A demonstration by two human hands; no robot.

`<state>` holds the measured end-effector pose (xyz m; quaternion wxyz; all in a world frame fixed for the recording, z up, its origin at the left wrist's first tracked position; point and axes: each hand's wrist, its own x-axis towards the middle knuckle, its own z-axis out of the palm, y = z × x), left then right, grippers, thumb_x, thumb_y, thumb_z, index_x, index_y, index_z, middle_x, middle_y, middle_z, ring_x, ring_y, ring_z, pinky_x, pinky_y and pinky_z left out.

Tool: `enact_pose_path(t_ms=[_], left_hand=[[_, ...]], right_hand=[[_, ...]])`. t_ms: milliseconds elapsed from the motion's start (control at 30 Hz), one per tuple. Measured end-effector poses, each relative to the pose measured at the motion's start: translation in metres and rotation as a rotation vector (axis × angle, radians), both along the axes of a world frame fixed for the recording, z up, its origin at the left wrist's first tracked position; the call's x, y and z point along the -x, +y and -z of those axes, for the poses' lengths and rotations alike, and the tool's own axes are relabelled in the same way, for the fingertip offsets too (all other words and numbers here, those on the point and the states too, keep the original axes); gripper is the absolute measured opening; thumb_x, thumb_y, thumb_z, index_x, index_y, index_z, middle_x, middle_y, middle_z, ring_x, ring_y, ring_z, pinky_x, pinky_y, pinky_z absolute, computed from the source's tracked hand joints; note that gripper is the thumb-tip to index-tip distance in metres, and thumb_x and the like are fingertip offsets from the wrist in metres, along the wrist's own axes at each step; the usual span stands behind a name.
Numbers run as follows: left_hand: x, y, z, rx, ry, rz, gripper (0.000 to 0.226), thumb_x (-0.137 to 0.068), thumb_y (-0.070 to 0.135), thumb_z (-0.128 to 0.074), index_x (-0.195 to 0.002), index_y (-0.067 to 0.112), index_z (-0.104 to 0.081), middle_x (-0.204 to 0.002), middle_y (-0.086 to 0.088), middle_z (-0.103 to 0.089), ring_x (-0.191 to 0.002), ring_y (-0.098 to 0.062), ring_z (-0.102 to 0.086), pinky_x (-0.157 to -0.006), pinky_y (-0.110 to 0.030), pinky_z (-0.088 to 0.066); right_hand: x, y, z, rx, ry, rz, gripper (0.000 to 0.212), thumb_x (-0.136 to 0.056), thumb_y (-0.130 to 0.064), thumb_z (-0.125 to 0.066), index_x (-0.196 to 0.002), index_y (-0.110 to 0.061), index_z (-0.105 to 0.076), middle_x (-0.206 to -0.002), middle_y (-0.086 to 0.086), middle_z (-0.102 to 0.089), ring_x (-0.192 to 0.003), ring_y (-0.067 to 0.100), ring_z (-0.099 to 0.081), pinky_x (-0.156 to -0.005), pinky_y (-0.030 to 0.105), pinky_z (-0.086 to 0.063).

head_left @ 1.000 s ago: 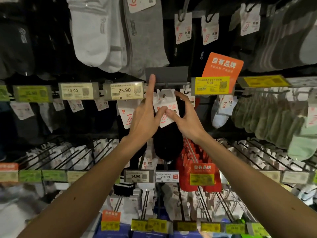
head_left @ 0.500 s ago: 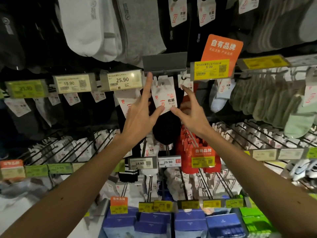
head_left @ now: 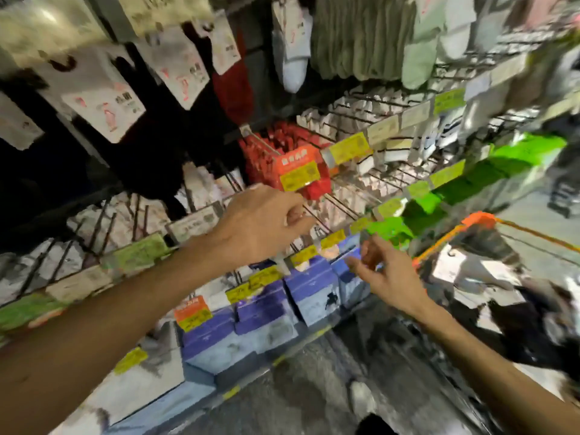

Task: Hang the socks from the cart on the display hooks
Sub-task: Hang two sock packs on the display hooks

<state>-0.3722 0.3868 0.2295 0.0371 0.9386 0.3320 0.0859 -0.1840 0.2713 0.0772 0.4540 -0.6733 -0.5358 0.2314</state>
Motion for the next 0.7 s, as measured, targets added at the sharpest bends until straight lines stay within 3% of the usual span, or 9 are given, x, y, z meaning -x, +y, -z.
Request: enact_pose_path(t_ms=[133,233,300,433,533,633,700], left_hand=[[-0.065,-0.029,0.082,0.206,0.092,0.18,0.02,-0.096,0.042,-0.06,-0.091,0.022,-0.062,-0.084,0.007,-0.057,-0.092,-0.021,-0.055,-0.073,-0.036,-0.042],[-0.126,-0.055,0.137,0.381,0.122,0.236,0.019,-0.097,0.037,-0.06,-0.088,0.02,-0.06,-0.07,0.012,-0.045,-0.084,-0.022,-0.055,-0.064,-0.033,-0.036],[-0.168,-0.071,0.174,0.472,0.142,0.211,0.021,-0.095,0.037,-0.061,-0.082,0.021,-0.059,-0.069,0.009,-0.052,-0.083,-0.024,-0.059,-0.062,-0.032,-0.036],[-0.246,-0.093,0.243,0.65,0.175,0.156,0.017,-0.09,0.027,-0.065,-0.078,0.015,-0.062,-0.077,-0.006,-0.067,-0.087,-0.028,-0.064,-0.063,-0.031,-0.034],[-0.298,-0.097,0.287,0.704,0.192,0.103,0.012,-0.091,0.02,-0.064,-0.095,0.01,-0.068,-0.095,-0.013,-0.071,-0.097,-0.031,-0.064,-0.075,-0.033,-0.041],[-0.343,-0.092,0.321,0.792,0.155,-0.084,0.035,-0.092,0.021,-0.065,-0.125,0.01,-0.062,-0.121,-0.015,-0.064,-0.116,-0.031,-0.057,-0.092,-0.032,-0.04],[-0.366,-0.083,0.342,0.841,0.136,-0.243,0.045,-0.094,0.023,-0.064,-0.135,0.01,-0.054,-0.131,-0.015,-0.061,-0.123,-0.032,-0.055,-0.095,-0.033,-0.041]], right_hand=[[-0.029,-0.087,0.058,0.212,-0.03,0.173,0.023,-0.086,-0.045,-0.065,-0.093,-0.024,-0.058,-0.071,-0.009,-0.058,-0.063,0.004,-0.052,-0.061,0.03,-0.037],[-0.064,-0.133,0.087,0.388,-0.011,0.318,0.026,-0.09,-0.037,-0.07,-0.103,-0.015,-0.063,-0.082,0.002,-0.066,-0.076,0.023,-0.061,-0.067,0.036,-0.046],[-0.092,-0.154,0.103,0.483,0.038,0.394,0.02,-0.09,-0.031,-0.071,-0.101,-0.017,-0.063,-0.082,0.0,-0.064,-0.077,0.021,-0.061,-0.069,0.035,-0.047],[-0.153,-0.187,0.132,0.586,0.115,0.563,0.017,-0.092,-0.025,-0.07,-0.097,-0.009,-0.066,-0.08,-0.001,-0.062,-0.072,0.019,-0.058,-0.062,0.024,-0.033],[-0.201,-0.199,0.157,0.672,0.147,0.632,0.019,-0.092,-0.024,-0.069,-0.099,-0.006,-0.066,-0.084,0.004,-0.066,-0.078,0.023,-0.062,-0.066,0.024,-0.034],[-0.248,-0.195,0.185,0.728,0.196,0.66,0.023,-0.093,-0.024,-0.069,-0.106,-0.005,-0.066,-0.099,0.011,-0.072,-0.094,0.027,-0.067,-0.075,0.029,-0.044],[-0.277,-0.182,0.206,0.753,0.292,0.67,0.029,-0.093,-0.027,-0.069,-0.11,-0.005,-0.066,-0.106,0.013,-0.071,-0.098,0.029,-0.066,-0.085,0.037,-0.05]])
